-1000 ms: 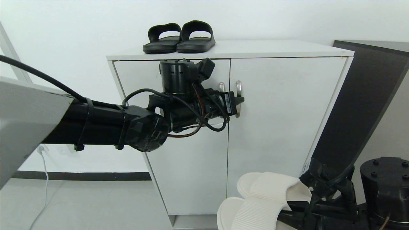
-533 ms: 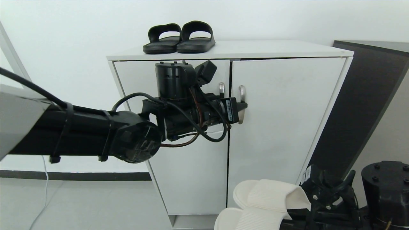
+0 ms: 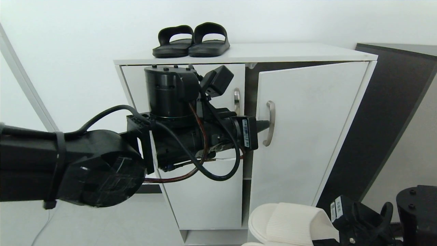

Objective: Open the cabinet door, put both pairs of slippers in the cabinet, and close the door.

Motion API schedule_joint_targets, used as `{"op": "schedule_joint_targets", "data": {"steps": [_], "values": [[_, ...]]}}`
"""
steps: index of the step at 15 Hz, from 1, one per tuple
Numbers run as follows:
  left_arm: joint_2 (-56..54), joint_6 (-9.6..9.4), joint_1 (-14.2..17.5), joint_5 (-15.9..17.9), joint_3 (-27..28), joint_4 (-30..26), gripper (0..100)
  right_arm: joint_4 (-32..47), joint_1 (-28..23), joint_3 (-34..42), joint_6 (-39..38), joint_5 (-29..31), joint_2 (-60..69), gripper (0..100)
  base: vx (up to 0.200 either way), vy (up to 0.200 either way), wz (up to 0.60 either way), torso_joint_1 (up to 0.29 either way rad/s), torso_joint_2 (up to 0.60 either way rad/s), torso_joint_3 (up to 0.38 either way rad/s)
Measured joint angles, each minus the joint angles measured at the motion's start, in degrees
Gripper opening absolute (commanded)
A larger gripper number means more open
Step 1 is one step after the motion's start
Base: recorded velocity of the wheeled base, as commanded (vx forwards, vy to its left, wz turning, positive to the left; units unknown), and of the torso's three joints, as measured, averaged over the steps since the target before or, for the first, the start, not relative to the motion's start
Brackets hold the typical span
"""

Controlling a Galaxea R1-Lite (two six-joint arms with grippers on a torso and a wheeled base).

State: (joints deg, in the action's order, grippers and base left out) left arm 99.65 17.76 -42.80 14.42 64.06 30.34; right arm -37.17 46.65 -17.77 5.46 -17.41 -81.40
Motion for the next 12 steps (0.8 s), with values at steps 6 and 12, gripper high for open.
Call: {"op": "schedule_joint_targets", "data": {"steps": [6, 12], "values": [[-3.12, 1.04, 3.15, -0.11, -5.66, 7.95, 0, 0.02, 1.44, 0.15, 0.00, -0.05, -0.05, 0, 0.000, 0.000, 0.00, 0.000, 0.00, 0.000], [1.27, 4.60, 5.46, -0.04, -2.74, 12.81, 0, 0.04, 3.32, 0.20, -0.21, 0.01, -0.16, 0, 0.000, 0.000, 0.00, 0.000, 0.00, 0.000]]}}
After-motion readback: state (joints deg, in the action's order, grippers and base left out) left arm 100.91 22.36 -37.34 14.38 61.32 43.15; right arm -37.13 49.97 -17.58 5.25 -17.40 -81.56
